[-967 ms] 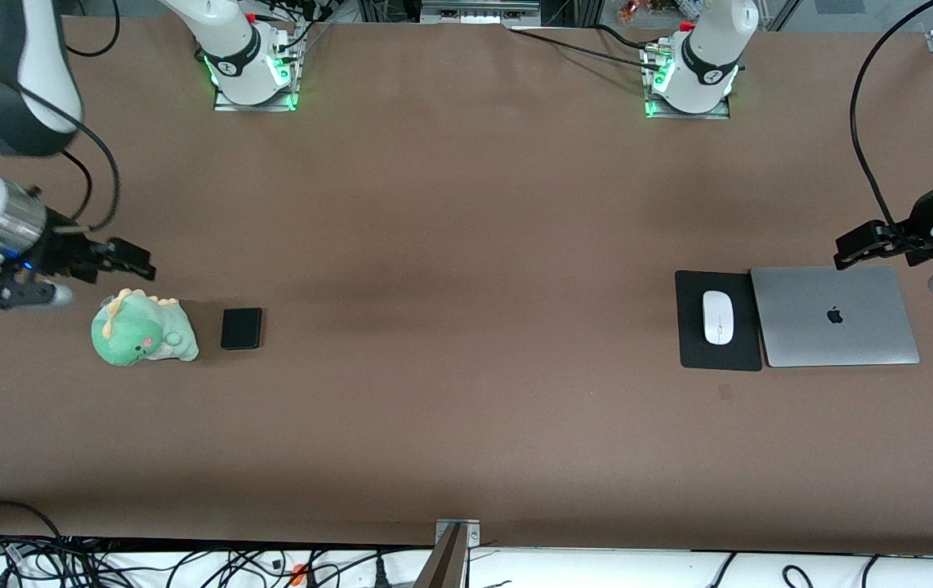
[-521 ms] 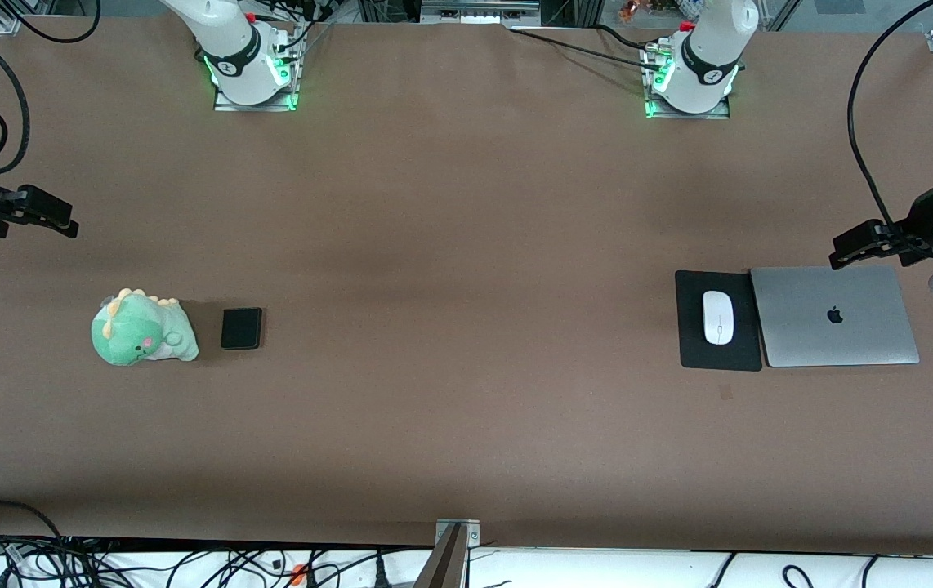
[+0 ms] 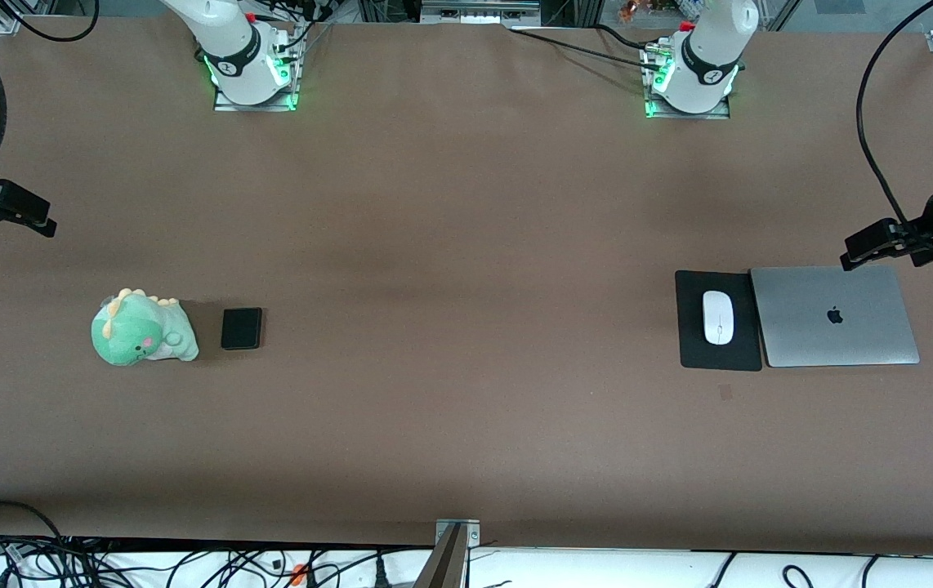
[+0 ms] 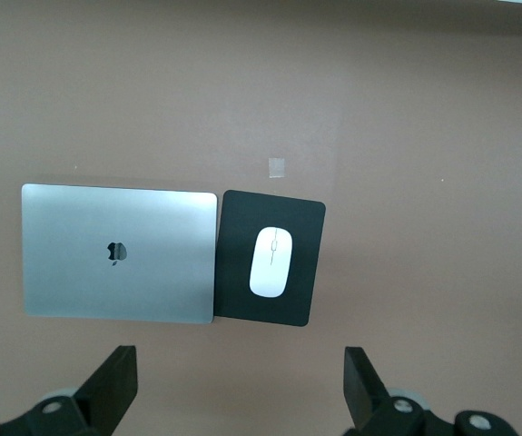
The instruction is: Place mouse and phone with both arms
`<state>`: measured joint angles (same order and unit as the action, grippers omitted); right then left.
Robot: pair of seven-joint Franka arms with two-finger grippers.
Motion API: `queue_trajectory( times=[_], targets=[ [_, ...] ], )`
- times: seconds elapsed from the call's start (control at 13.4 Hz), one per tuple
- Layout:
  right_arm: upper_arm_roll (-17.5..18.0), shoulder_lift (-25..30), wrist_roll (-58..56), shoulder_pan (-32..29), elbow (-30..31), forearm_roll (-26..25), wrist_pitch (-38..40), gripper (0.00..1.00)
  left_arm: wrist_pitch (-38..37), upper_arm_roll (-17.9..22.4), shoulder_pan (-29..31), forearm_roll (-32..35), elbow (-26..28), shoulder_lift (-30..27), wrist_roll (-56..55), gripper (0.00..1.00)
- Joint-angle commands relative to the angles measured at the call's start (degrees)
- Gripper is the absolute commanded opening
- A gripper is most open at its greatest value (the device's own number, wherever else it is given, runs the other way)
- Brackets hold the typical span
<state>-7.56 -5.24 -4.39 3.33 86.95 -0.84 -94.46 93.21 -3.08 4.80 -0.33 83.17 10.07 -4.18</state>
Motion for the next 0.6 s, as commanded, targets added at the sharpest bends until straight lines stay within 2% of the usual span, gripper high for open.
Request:
queue_trajectory(
  times=[0.0, 0.15, 0.52],
  targets=[
    [0.7, 0.8, -0.2, -0.7, -1.5, 0.0, 2.1, 1.00, -0.8, -0.3, 0.6, -0.6, -1.3, 0.2, -0.2, 1.00],
    [0.6, 1.1, 0.2, -0.7, -1.5, -0.1, 5.0, 1.00, -0.9, -0.3, 0.6, -0.5, -1.1, 0.2, -0.3, 1.00],
    [0.5, 1.1, 0.4, -0.7, -1.6, 0.0, 5.2, 1.00, -1.9, -0.3, 0.6, -0.6, -0.8, 0.0, -0.3, 1.00]
  ],
)
